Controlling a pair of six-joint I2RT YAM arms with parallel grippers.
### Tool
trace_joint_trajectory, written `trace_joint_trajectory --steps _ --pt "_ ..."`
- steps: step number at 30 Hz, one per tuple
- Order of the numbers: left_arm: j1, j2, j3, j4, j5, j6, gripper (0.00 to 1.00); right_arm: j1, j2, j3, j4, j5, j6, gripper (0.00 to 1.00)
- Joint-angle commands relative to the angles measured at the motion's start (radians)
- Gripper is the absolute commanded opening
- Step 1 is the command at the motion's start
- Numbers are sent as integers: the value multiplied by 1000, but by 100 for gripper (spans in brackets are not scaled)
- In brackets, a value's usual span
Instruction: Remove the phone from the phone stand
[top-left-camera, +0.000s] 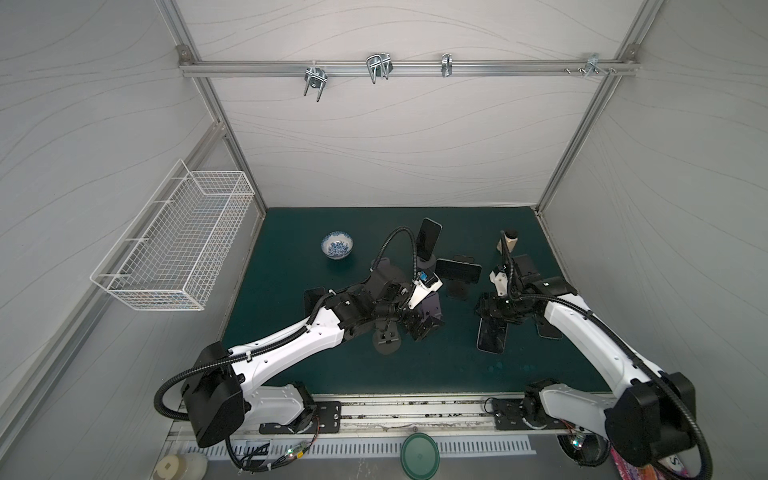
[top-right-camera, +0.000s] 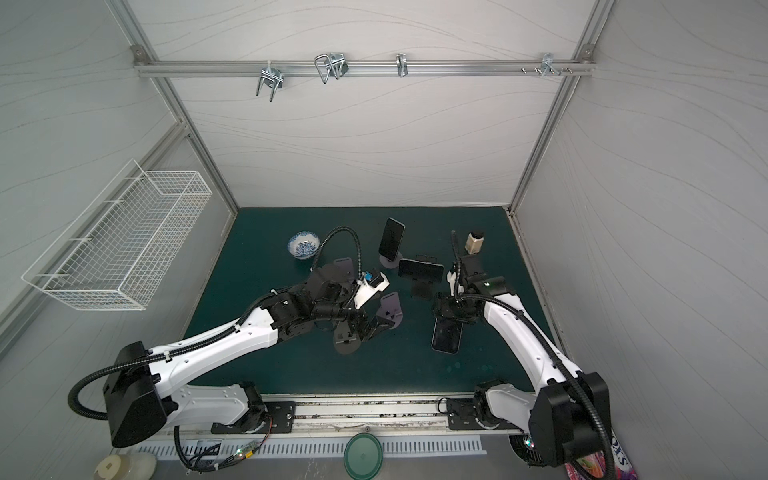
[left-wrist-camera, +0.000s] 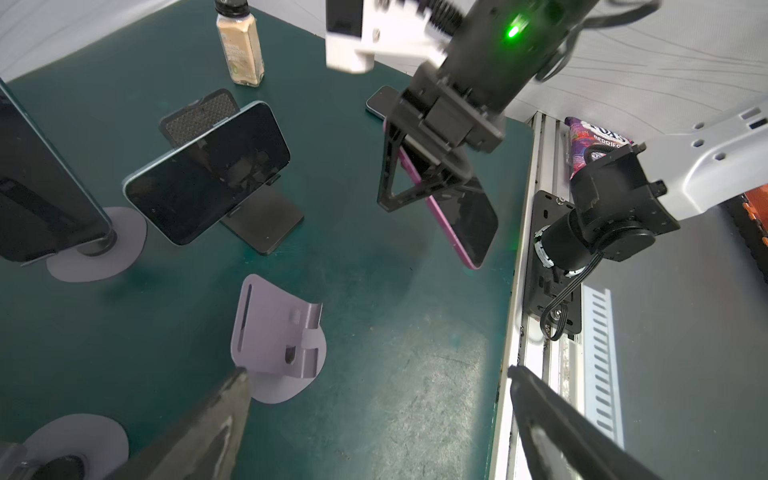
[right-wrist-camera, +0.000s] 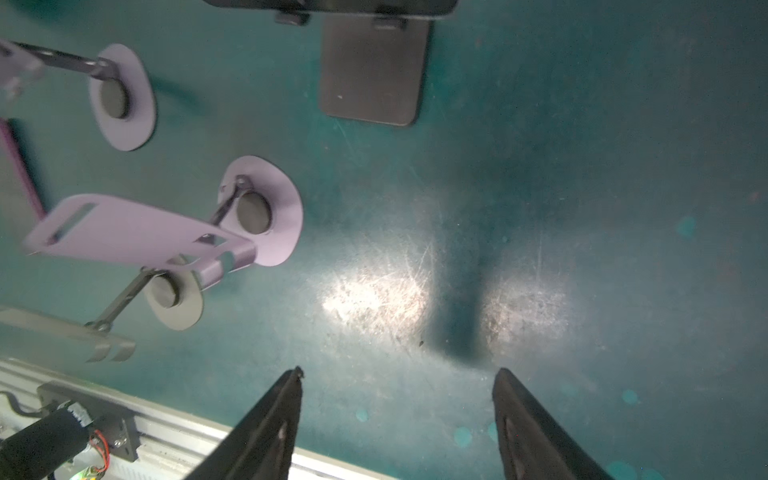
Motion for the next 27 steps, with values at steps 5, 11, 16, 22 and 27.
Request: trace_joint_trajectory --steps 5,11,16,22,27 --pt "-3 -41 13 23 9 44 98 -27 62 -53 108 16 23 59" --pt "-13 -48 13 17 3 40 98 -47 136 -65 145 8 16 59" --pt "-21 -43 16 1 -6 50 98 -55 180 -60 170 10 8 60" --pt "-31 -33 28 -30 -29 68 98 -65 235 -52 196 11 -2 60" --pt "-42 -14 41 -48 -27 66 98 -76 276 -46 210 4 -2 61"
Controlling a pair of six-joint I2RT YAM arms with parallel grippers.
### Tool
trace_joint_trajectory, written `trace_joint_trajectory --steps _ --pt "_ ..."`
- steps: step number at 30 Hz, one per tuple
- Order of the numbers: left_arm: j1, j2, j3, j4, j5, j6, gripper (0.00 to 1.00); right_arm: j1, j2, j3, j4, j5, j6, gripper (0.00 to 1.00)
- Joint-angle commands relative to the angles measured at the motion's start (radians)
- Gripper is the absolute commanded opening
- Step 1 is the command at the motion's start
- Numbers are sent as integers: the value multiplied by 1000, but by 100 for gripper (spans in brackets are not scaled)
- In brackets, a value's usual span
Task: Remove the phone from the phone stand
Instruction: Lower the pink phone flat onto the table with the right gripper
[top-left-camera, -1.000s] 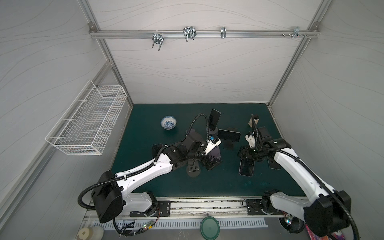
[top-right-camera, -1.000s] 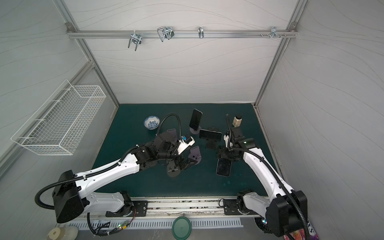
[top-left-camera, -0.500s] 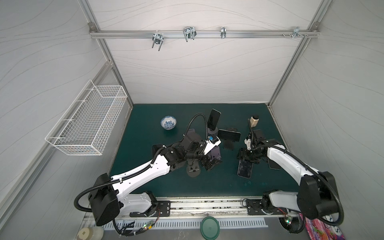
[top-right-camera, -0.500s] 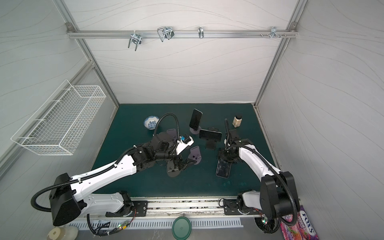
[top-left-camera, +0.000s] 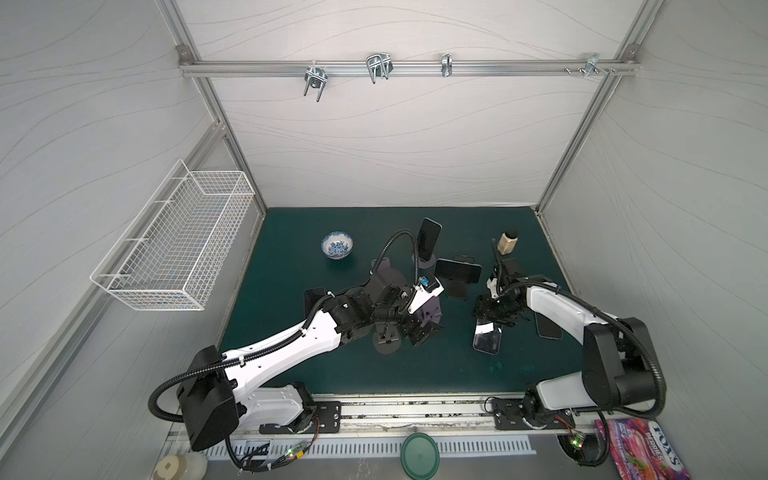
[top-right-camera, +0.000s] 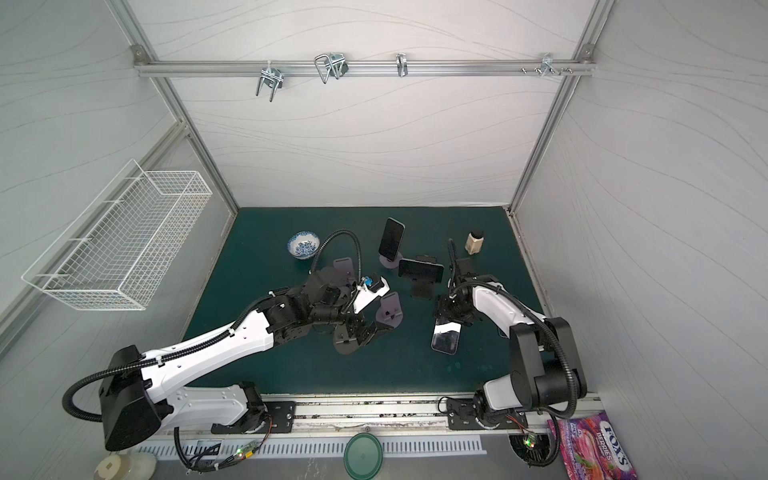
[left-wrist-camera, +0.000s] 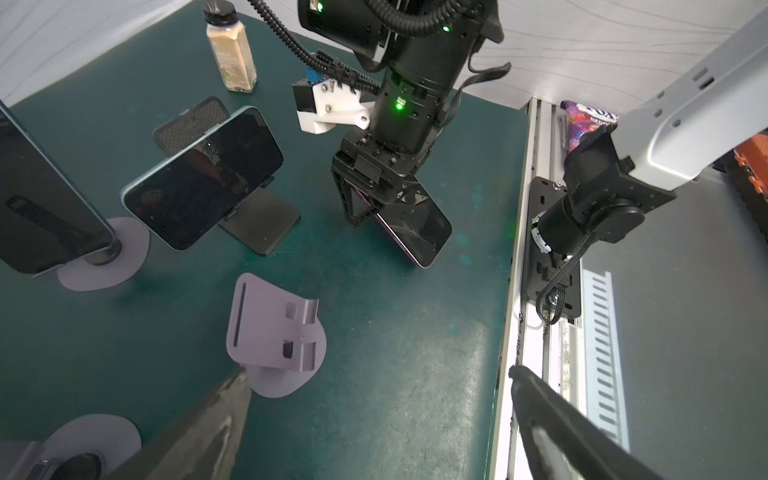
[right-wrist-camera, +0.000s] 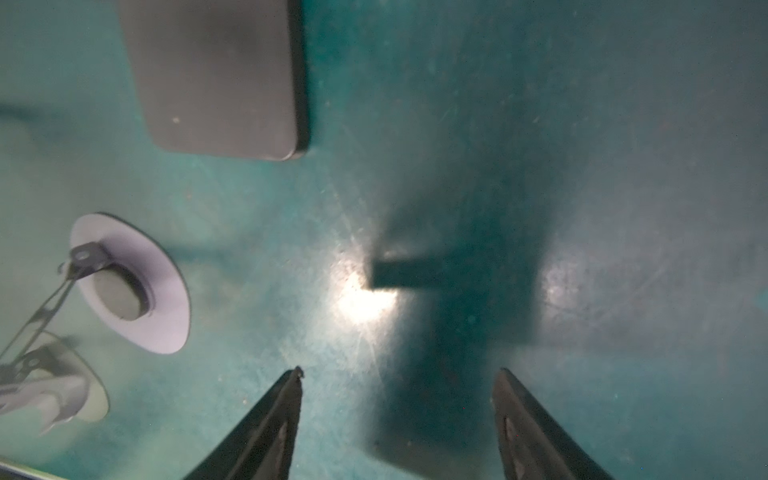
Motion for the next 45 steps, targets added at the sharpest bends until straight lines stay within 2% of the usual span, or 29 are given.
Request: trace_joint_trajectory --steps 1,11,24,36,45 --pt "-13 14 42 -8 -3 23 98 -10 18 22 15 -8 -10 62" --pt "-33 28 56 -33 -9 31 98 -16 67 31 70 -6 9 63" --pt "-43 -5 53 -49 -47 54 98 -18 127 70 58 8 5 67" --pt "-46 -23 53 -66 -75 71 98 -21 85 30 31 56 49 68" --pt "-50 -25 52 -68 -82 76 98 -72 87 54 7 60 33 71"
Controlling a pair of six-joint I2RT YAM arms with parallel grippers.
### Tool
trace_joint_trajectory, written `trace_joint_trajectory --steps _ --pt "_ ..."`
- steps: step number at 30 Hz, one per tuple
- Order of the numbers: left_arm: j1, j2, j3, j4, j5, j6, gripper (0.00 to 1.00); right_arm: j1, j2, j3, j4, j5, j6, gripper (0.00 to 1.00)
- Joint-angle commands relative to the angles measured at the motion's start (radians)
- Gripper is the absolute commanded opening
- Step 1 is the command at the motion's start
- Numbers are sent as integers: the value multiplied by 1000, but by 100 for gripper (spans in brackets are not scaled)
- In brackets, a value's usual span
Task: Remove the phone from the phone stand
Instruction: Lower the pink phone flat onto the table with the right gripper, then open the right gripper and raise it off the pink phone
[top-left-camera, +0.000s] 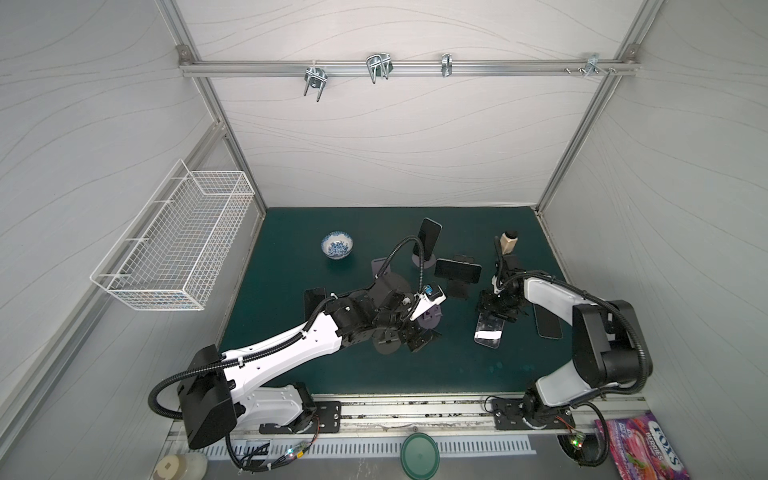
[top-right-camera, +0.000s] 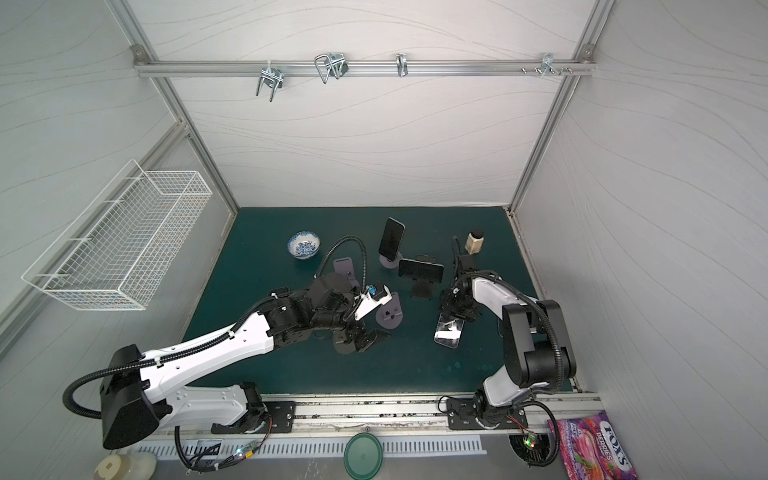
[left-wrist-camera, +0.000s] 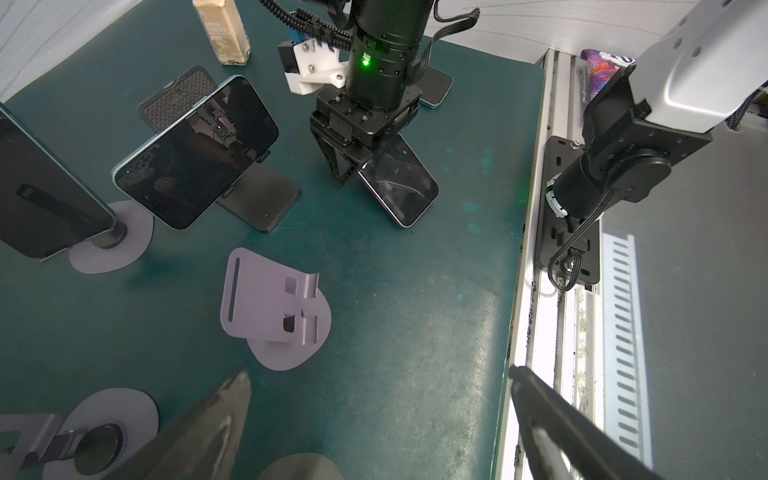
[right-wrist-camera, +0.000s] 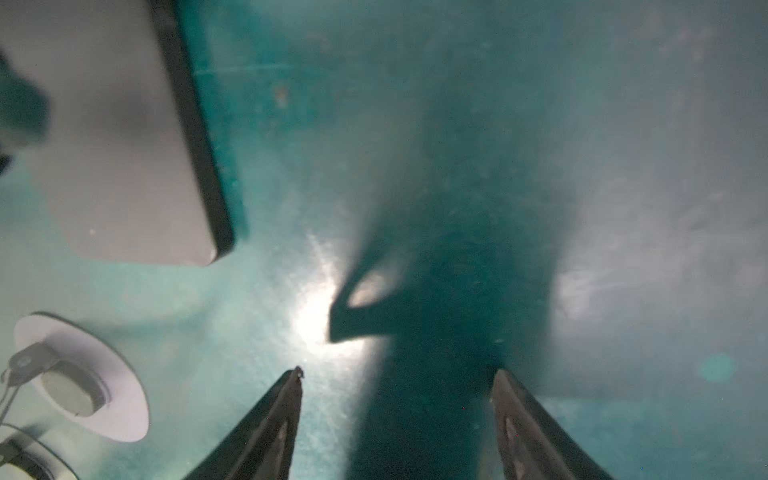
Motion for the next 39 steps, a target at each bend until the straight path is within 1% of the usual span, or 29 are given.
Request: trace_joint_trajectory --steps 1,7,12,14,27,39 --pt "-7 -21 43 7 -9 23 98 -15 -20 15 -45 7 -1 71" --pt "-11 -17 45 0 -20 31 98 -33 -8 11 -48 17 -14 73" --pt "-14 -11 47 -5 -22 32 98 -43 -1 11 -50 14 -14 83" --pt "-16 -8 50 -9 -25 35 98 -45 1 11 -52 19 -15 85" --pt "-25 -12 50 -19 -56 51 98 -45 -5 10 -54 24 -8 87" --pt "-27 -16 47 -11 -81 48 98 -45 -84 0 -59 -2 11 93"
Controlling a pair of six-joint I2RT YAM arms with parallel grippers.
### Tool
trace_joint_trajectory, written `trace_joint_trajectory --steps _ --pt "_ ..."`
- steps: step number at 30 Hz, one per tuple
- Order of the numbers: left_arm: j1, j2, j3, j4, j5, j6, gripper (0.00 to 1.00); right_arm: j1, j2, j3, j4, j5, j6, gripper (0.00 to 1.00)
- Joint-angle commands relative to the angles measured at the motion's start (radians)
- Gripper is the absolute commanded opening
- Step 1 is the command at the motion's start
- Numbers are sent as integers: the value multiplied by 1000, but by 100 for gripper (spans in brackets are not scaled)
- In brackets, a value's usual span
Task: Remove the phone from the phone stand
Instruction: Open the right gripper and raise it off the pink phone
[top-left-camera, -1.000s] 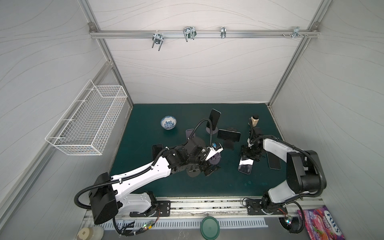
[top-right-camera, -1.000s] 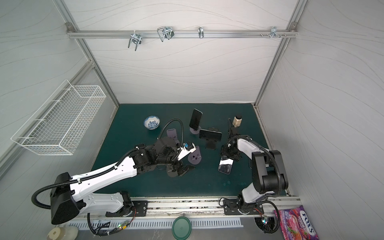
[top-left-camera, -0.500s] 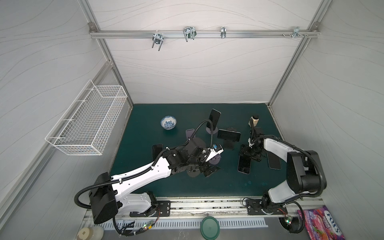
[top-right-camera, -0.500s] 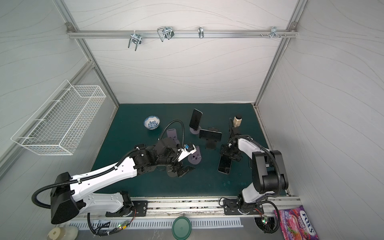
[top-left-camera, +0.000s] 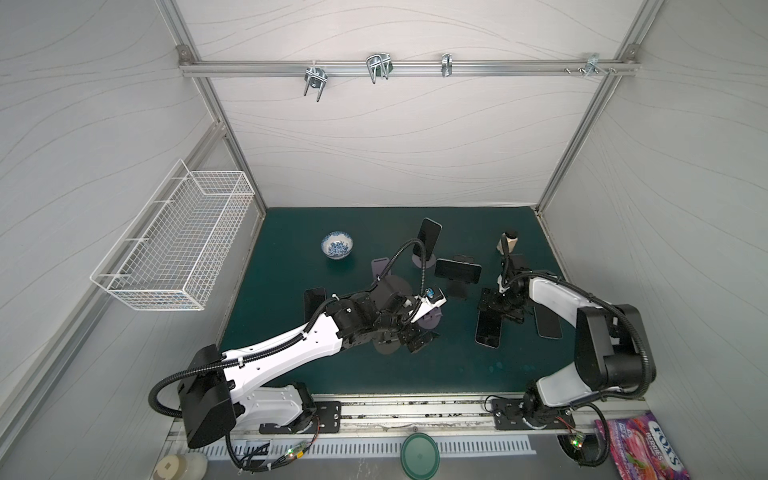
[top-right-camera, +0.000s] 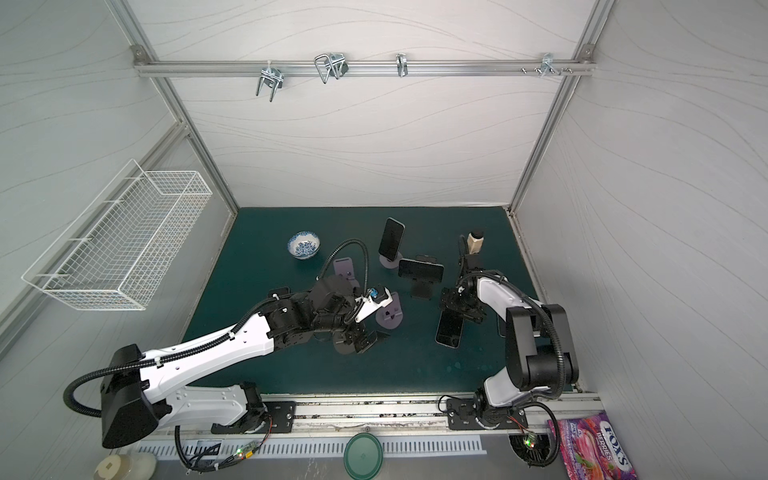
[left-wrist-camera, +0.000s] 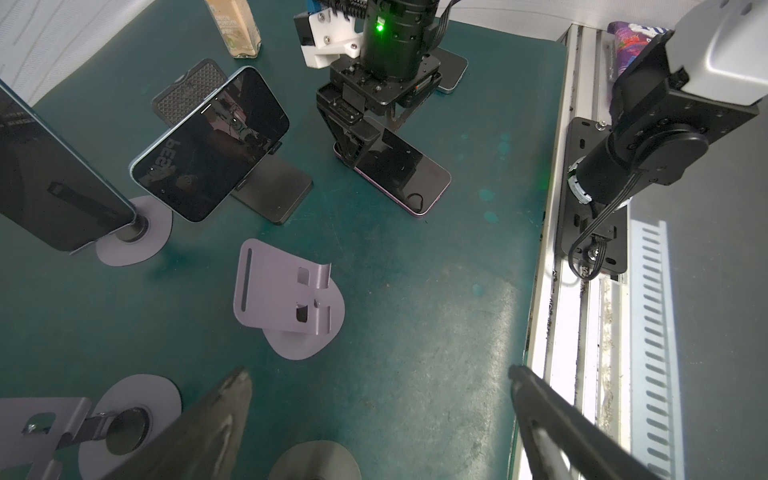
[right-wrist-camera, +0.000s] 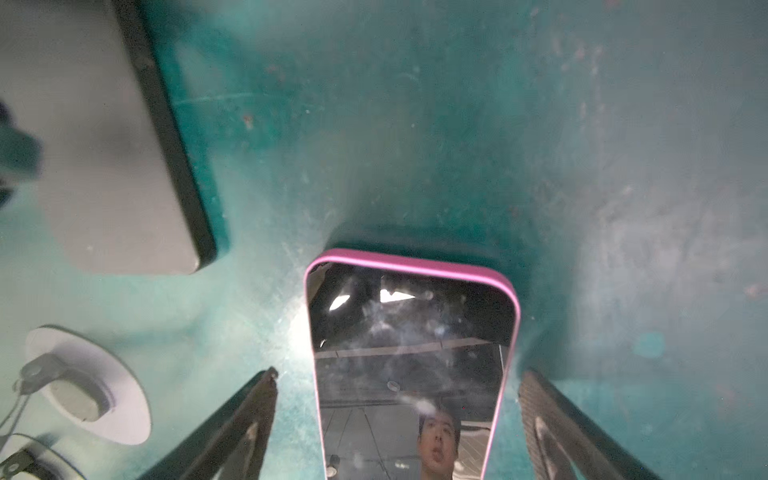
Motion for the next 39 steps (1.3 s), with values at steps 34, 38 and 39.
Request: trace_joint_trajectory --steps 34,38,39 --pt "0 -205 -135 273 -420 50 99 151 -464 200 -134 -1 1 92" --pt "26 -186 -113 264 -416 33 99 194 -451 263 -114 -16 -7 90" --pt "35 -183 -107 259 -410 28 99 201 -448 277 -113 -16 -10 90"
